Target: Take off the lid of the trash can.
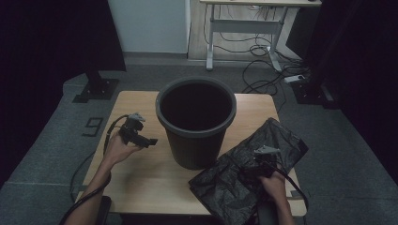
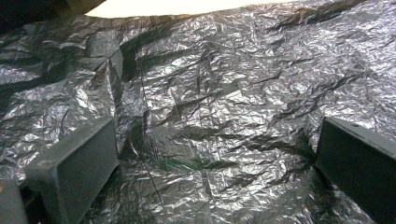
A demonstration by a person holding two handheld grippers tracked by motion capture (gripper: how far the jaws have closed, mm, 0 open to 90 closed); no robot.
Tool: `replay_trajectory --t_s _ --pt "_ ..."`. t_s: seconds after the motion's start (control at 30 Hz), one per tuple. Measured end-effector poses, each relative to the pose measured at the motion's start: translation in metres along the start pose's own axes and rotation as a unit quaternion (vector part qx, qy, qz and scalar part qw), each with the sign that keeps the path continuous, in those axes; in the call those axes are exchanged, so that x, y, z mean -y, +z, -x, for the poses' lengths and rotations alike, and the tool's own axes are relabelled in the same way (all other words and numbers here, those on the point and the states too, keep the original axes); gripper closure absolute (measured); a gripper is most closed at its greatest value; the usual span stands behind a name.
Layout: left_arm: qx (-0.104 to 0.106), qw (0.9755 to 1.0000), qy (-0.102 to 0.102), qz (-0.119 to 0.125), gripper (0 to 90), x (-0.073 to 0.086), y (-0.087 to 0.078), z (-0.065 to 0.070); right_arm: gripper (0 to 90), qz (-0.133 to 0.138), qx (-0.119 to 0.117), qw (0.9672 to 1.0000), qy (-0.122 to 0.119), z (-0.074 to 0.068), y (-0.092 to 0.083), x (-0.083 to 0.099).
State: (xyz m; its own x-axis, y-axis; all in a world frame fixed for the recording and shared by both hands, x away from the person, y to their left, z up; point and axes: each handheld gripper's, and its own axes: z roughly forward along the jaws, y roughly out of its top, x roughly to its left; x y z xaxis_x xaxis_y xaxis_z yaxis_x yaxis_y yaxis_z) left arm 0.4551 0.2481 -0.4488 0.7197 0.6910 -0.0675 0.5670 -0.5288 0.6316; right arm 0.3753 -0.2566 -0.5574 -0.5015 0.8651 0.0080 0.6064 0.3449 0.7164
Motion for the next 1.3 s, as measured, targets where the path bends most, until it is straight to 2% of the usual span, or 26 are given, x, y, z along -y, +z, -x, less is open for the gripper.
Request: replay_trajectory --t_s 0.2,0.5,0.73,0.9,1.13,1.3 --pt "-0.019 0.9998 0.002 0.002 0.0 -0.020 -0.012 -0.005 0.0 -0.001 0.000 1.0000 0.000 0.000 0.000 0.000" --pt "-0.027 0.9995 0.014 -0.009 0.0 -0.047 -0.026 -0.012 0.0 -0.001 0.000 1.0000 0.000 0.000 0.000 0.000" --pt "-0.030 0.9995 0.009 -0.007 0.0 -0.066 -0.040 -0.019 0.0 -0.001 0.000 1.0000 0.000 0.000 0.000 0.000" --pt "-0.016 0.9998 0.010 -0.008 0.9 -0.081 -0.051 -0.024 0.0 -0.001 0.000 1.0000 0.000 0.000 0.000 0.000" --pt "-0.018 0.9998 0.012 0.002 1.3 -0.104 -0.068 -0.027 0.0 -0.001 0.000 1.0000 0.000 0.000 0.000 0.000" --pt "-0.025 0.9996 0.017 0.000 3.9 -0.121 -0.081 -0.028 0.0 -0.001 -0.001 1.0000 -0.001 0.000 0.000 0.000"
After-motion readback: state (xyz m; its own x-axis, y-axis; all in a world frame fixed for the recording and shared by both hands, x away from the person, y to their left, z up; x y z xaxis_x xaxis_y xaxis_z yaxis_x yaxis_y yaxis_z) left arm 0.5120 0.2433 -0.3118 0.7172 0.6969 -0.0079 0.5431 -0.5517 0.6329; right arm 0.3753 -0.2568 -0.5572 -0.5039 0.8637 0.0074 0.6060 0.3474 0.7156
